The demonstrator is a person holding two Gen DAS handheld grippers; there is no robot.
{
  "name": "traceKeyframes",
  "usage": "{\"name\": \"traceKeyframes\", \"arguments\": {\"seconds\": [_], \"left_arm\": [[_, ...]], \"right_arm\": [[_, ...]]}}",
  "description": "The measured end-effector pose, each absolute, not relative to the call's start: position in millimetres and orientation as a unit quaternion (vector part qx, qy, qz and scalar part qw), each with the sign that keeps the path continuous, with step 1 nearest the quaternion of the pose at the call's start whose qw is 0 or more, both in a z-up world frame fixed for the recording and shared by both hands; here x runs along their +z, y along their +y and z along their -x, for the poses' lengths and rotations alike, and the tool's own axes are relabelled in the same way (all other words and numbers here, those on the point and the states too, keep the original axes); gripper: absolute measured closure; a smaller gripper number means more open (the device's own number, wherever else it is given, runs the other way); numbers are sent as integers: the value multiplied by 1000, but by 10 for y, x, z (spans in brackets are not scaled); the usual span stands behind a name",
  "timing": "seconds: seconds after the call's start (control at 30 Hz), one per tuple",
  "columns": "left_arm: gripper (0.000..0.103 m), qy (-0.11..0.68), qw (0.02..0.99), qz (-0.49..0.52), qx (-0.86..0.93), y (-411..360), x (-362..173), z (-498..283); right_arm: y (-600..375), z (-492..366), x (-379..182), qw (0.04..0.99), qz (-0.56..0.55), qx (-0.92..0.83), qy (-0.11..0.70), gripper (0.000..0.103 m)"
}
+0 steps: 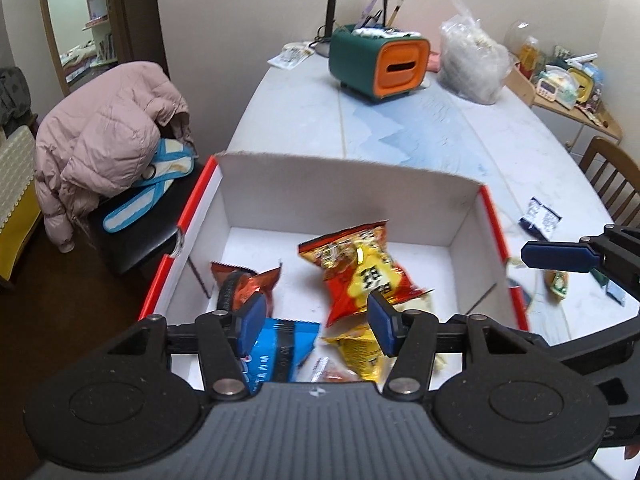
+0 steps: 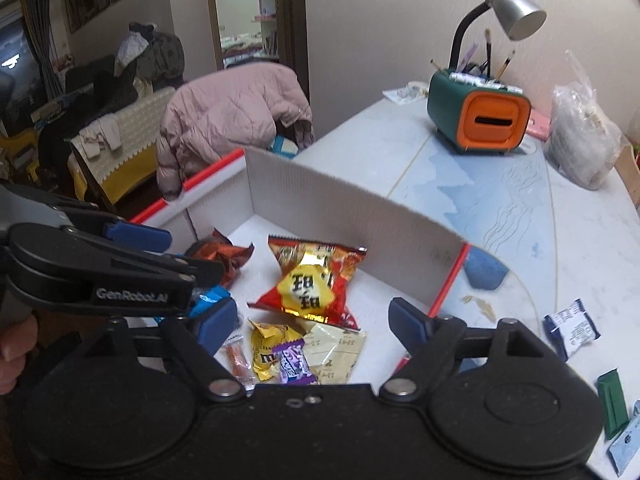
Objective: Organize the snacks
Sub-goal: 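Move both grippers back toward the remaining snacks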
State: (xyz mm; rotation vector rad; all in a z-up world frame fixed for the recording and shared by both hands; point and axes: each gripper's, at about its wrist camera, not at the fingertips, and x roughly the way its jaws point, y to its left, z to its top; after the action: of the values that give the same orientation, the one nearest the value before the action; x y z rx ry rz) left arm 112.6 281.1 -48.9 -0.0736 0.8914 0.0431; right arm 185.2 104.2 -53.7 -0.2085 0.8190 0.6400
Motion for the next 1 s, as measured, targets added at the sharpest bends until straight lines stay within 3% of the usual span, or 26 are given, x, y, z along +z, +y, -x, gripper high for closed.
{"name": "traceKeyframes", "arguments": {"seconds": [0.27,1.0], "left_arm": [[47,418,908,34,-1,2553,-346,-1052],[33,411,908,34,-76,1437,-271,-1035]], "right_arm": [[750,-1746,-368,871,80,301,380,17],[-604,-1534,-303,895,30,227,383,5]]}}
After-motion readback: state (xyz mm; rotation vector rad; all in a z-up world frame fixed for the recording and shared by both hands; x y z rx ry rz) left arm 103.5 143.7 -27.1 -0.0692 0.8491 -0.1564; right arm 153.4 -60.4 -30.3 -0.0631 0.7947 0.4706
